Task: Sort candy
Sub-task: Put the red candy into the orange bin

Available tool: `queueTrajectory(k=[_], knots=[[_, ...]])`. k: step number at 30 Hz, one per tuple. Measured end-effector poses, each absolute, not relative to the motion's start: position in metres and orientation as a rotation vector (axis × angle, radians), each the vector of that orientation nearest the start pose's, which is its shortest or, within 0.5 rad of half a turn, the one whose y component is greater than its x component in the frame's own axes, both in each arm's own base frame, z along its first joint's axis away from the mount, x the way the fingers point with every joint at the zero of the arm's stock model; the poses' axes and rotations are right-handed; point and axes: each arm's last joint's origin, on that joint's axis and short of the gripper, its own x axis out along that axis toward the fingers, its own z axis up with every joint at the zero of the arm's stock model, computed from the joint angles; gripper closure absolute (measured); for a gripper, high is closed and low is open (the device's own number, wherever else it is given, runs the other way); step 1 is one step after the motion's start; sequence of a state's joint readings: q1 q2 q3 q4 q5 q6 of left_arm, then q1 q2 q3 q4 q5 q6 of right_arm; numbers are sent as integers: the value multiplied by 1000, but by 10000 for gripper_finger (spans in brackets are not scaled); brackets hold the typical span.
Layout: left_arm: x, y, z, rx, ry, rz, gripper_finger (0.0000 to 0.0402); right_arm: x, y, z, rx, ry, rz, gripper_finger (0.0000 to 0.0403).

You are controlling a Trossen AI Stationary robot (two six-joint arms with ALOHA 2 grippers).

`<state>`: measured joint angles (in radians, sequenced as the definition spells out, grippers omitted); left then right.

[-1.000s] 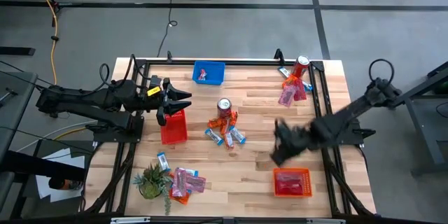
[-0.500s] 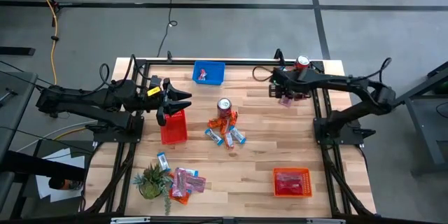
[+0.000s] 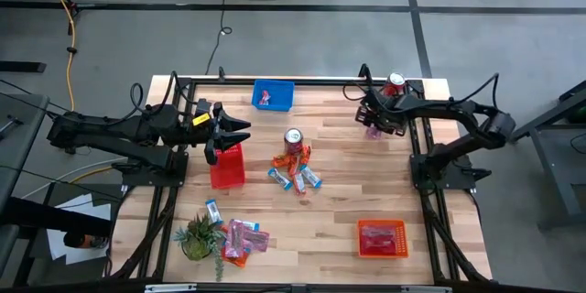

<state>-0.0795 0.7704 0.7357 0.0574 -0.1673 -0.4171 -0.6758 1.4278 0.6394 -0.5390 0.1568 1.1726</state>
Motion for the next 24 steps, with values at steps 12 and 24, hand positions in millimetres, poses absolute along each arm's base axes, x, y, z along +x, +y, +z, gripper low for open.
queueTrajectory(k=[12, 24], knots=[[174, -9, 341, -420, -44, 96, 232, 178, -134, 131, 1154, 901, -1362, 312], [173, -6, 341, -418, -61, 180, 232, 185, -76, 207, 952, 689, -838, 394]])
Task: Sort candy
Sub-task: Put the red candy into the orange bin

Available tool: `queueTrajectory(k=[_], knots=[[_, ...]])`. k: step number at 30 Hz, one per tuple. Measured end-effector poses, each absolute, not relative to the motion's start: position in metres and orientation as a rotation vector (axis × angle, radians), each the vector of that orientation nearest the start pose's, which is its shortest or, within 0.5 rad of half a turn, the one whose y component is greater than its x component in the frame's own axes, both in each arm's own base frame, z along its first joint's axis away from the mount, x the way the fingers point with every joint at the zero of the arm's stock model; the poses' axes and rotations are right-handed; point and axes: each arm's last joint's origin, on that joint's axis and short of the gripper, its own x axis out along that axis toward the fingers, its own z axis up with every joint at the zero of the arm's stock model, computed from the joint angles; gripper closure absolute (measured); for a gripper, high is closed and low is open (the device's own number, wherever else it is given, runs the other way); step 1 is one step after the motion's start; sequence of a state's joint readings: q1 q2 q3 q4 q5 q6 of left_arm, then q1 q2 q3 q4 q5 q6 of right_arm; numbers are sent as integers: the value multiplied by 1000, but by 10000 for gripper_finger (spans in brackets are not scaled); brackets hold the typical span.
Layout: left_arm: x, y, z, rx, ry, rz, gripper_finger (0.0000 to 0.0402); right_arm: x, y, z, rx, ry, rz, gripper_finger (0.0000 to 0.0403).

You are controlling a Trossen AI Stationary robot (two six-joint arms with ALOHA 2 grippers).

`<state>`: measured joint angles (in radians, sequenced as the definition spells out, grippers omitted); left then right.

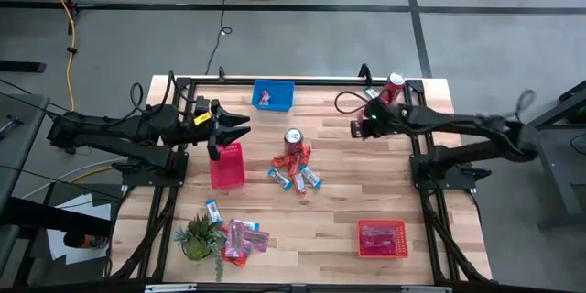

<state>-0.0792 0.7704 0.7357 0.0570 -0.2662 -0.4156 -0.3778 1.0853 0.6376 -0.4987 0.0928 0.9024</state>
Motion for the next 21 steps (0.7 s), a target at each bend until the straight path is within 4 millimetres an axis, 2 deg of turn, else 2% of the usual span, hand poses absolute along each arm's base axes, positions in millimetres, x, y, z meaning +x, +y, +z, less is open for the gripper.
queueTrajectory(k=[7, 11, 16, 21], knots=[[173, -6, 340, -400, -54, 192, 232, 182, -6, 254, 923, 551, -270, 399], [173, -6, 340, -400, -54, 192, 232, 181, 46, 261, 961, 599, -19, 399], [173, -6, 340, -400, -55, 194, 232, 170, 106, 258, 930, 890, 84, 401], [173, -5, 340, -399, -57, 203, 232, 161, 149, 262, 775, 1132, 83, 402]])
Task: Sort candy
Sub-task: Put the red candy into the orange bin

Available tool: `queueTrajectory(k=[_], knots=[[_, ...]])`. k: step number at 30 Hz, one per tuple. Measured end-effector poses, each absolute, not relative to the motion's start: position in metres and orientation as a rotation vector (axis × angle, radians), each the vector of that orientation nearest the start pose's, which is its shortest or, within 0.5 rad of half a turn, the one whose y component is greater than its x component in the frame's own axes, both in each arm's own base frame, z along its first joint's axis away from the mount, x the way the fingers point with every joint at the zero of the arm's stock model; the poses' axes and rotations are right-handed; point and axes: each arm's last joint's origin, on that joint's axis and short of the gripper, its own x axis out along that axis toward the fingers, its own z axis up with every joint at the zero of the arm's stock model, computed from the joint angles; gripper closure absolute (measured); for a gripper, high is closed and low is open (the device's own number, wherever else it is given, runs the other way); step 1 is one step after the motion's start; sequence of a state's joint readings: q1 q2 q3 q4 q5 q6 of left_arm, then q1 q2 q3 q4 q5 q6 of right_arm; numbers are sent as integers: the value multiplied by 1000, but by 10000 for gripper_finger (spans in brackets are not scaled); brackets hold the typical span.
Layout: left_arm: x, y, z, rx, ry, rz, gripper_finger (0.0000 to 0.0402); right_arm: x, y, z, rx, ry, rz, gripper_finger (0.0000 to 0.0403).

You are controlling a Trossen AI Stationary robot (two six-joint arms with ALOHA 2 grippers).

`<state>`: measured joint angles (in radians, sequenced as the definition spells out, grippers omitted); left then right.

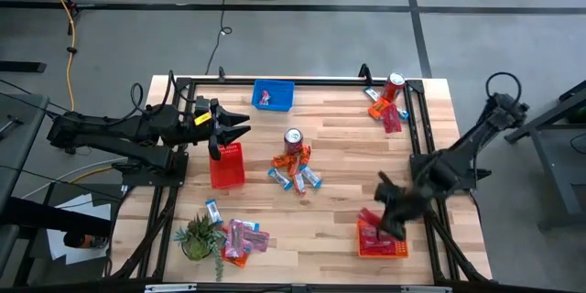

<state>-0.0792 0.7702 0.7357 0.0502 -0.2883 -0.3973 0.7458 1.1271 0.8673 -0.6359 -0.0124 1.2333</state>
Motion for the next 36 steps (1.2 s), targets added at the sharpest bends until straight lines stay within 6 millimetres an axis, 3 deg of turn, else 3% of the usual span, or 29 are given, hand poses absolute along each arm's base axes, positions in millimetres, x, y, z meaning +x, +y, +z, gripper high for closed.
queueTrajectory(k=[6, 11, 15, 19, 25, 31, 36], knots=[[173, -5, 340, -376, -57, 219, 232, 165, 181, 246, 642, 1301, 141, 402], [173, -5, 340, -373, -56, 219, 232, 171, 190, 219, 588, 1443, 111, 392], [173, -5, 340, -373, -56, 219, 232, 177, 193, 209, 575, 1469, 86, 372], [173, -5, 340, -373, -56, 219, 232, 178, 192, 207, 575, 1476, 80, 336], [173, -5, 340, -363, -55, 219, 232, 177, 193, 207, 560, 1513, 137, 236], [173, -5, 340, -363, -57, 218, 232, 179, 189, 228, 502, 1561, 104, 150], [180, -7, 344, -383, -60, 185, 232, 180, 179, 272, 333, 1521, -7, 131]])
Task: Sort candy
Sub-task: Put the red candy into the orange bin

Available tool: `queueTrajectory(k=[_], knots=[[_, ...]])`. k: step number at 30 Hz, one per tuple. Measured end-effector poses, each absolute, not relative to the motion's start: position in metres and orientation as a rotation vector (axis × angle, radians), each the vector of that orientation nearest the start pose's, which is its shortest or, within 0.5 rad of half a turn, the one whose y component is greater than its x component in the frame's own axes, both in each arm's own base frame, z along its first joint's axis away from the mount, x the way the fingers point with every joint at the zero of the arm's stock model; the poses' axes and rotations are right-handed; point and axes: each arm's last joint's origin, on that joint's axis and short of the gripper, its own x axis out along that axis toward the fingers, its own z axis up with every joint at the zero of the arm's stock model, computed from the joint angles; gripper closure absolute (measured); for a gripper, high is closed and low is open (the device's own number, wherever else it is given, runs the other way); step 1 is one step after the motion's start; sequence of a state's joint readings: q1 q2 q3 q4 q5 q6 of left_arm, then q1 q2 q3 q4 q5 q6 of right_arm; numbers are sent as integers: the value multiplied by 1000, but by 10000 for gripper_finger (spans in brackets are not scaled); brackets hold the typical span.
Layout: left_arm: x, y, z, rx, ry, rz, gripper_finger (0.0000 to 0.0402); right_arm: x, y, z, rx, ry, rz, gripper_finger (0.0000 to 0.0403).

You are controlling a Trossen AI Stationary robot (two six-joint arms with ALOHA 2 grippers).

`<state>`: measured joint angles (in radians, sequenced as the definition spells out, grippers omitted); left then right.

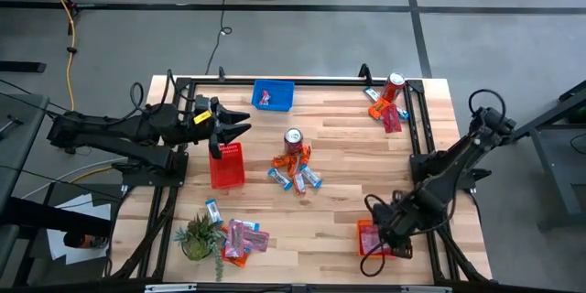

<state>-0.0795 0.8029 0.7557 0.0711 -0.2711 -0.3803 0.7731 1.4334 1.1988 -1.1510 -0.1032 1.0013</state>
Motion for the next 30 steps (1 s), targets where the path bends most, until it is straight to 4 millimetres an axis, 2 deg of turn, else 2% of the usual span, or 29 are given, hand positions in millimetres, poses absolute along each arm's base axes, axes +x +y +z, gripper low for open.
queueTrajectory(k=[4, 7, 9, 12, 14, 17, 20, 22, 27, 30], knots=[[200, -11, 351, -333, 101, 107, 232, 178, 162, 310, 166, 1397, -220, 130], [217, -18, 351, -260, 378, 52, 232, 175, 146, 333, 114, 1314, -398, 130], [227, -26, 345, -206, 593, 13, 232, 175, 140, 344, 159, 1217, -398, 130], [237, -44, 328, -116, 870, -51, 232, 171, 127, 352, 211, 1141, -472, 130], [240, -60, 310, -61, 1017, -128, 232, 170, 123, 354, 218, 1118, -489, 130], [243, -89, 283, -31, 1152, -255, 232, 166, 119, 359, 188, 1069, -486, 130], [243, -115, 258, -48, 1270, -289, 232, 168, 117, 359, 170, 1044, -502, 130], [245, -129, 244, -142, 1349, -224, 232, 168, 115, 359, 151, 1042, -503, 130], [261, -145, 218, -652, 1525, -1, 232, 173, 111, 360, 138, 1003, -531, 130], [270, -152, 210, -848, 1600, 145, 232, 176, 109, 361, 121, 977, -533, 130]])
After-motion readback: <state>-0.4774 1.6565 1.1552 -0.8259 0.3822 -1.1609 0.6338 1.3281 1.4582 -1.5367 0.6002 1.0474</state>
